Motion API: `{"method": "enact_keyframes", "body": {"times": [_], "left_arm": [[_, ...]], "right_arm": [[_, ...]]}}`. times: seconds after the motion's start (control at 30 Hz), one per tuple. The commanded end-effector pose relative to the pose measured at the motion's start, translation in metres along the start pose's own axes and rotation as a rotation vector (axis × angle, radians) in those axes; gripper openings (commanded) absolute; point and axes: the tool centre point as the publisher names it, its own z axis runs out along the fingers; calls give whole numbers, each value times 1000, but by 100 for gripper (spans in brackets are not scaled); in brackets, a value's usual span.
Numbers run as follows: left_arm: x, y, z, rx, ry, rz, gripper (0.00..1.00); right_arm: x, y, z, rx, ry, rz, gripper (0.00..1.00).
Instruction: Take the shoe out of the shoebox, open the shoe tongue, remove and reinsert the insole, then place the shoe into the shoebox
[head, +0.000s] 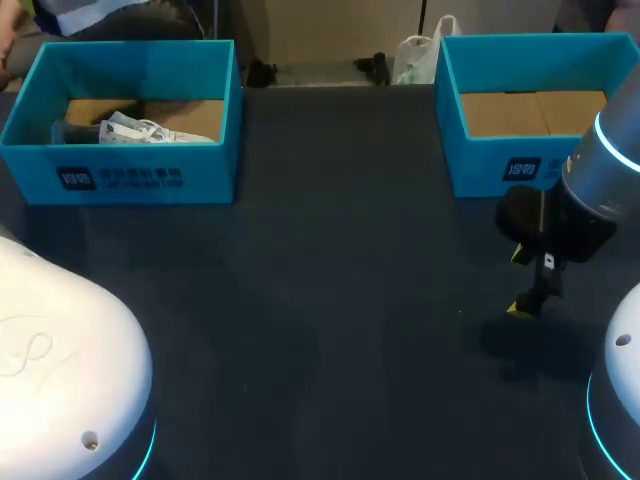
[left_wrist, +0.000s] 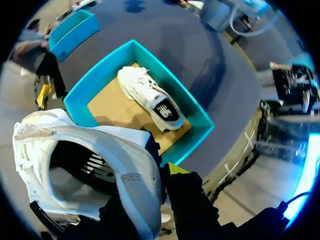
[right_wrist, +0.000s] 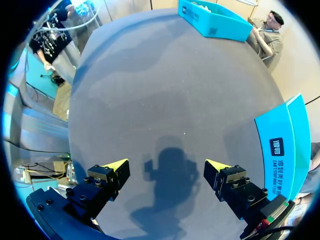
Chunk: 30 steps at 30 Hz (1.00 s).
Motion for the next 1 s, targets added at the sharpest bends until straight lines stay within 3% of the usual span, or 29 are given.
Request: {"method": "enact_keyframes", "body": {"times": [0.03,0.4,0.53,0.8,1.0], "left_arm": [[6,19,3,-45,-5,416,0],[6,19,3,-45,-5,416,0],[2,23,4,-25,-32,566,0],[-9,38,30,-53,-9,678,0],[-16,36,48,-83,-9,719,0]], "right_arm": [[1,0,0,1,-2,0,100],[1,0,0,1,-2,0,100],[1,0,0,1,-2,0,100],[1,0,0,1,-2,0,100],[1,0,0,1,-2,0,100]]}}
